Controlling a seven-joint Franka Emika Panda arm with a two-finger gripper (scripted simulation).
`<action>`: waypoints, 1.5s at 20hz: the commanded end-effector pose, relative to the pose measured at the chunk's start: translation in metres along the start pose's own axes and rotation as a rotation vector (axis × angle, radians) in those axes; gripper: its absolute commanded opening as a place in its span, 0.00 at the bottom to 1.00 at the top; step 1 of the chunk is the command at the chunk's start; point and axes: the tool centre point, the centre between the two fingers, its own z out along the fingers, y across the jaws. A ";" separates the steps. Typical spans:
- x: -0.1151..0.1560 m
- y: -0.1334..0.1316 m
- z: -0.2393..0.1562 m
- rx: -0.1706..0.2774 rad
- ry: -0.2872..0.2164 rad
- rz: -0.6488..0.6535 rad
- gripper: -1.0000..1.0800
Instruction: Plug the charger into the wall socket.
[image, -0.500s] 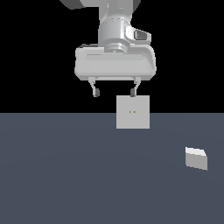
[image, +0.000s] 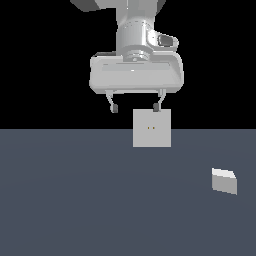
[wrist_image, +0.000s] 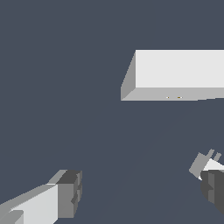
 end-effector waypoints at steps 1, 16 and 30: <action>-0.002 0.007 0.004 -0.002 0.011 0.023 0.96; -0.026 0.087 0.045 -0.031 0.149 0.282 0.96; -0.054 0.142 0.078 -0.054 0.252 0.477 0.96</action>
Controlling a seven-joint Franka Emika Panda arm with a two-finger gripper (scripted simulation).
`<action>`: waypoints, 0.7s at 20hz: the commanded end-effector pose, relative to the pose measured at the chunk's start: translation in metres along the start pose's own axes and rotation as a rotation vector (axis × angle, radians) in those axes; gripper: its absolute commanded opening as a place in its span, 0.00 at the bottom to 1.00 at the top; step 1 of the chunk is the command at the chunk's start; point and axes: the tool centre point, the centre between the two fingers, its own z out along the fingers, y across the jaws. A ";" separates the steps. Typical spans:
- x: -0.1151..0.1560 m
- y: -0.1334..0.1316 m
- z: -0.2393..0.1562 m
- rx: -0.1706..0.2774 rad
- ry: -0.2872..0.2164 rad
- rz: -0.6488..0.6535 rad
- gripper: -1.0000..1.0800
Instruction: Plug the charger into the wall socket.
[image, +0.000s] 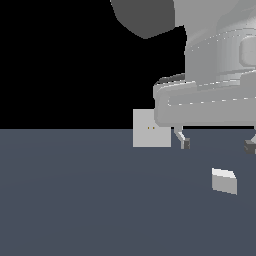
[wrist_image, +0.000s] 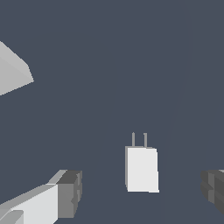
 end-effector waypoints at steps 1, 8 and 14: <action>-0.001 0.006 0.003 -0.002 0.012 0.020 0.96; -0.002 0.011 0.007 -0.003 0.020 0.038 0.96; -0.004 0.011 0.013 -0.003 0.019 0.037 0.96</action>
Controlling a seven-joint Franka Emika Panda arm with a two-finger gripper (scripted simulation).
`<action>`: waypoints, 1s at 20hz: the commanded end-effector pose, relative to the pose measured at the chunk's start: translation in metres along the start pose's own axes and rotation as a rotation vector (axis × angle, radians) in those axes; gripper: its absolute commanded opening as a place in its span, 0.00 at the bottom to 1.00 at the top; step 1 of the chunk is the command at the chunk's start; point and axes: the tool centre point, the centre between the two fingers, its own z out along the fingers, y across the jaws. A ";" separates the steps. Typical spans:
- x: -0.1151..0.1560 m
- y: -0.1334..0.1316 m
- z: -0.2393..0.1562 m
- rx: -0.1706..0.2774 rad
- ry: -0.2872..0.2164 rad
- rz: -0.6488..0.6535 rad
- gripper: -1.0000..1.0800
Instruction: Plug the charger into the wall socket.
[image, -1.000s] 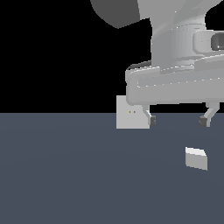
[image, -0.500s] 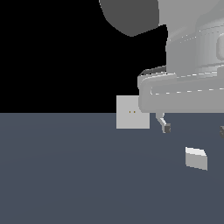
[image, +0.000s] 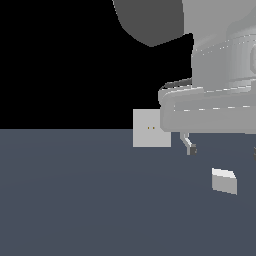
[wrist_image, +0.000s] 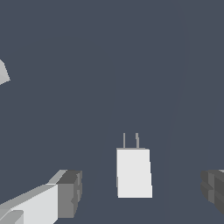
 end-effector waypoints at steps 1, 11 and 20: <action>-0.002 0.000 0.006 0.000 -0.001 0.000 0.96; -0.011 0.000 0.042 0.001 0.000 0.002 0.96; -0.012 0.000 0.046 0.001 0.000 0.002 0.00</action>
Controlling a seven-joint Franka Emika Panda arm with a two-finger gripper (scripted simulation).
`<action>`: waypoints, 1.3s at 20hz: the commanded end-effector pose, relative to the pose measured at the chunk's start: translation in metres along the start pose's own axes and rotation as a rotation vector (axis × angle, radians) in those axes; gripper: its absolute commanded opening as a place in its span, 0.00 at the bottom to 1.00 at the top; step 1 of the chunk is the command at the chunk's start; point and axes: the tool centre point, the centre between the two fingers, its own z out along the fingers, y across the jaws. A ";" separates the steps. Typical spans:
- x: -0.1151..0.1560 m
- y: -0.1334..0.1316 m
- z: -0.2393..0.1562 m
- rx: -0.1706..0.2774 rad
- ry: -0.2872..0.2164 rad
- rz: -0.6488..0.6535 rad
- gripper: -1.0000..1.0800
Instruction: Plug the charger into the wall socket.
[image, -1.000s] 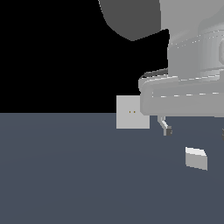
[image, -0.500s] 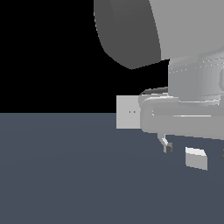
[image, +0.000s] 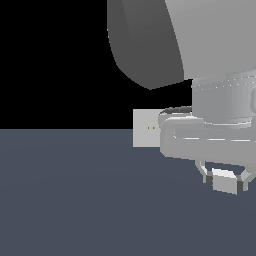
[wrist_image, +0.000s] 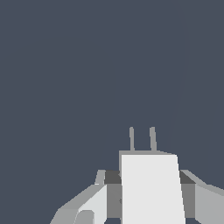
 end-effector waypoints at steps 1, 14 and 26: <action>0.000 0.000 0.000 0.000 0.000 0.000 0.00; 0.008 -0.021 -0.016 0.021 0.002 -0.093 0.00; 0.017 -0.099 -0.074 0.099 0.003 -0.421 0.00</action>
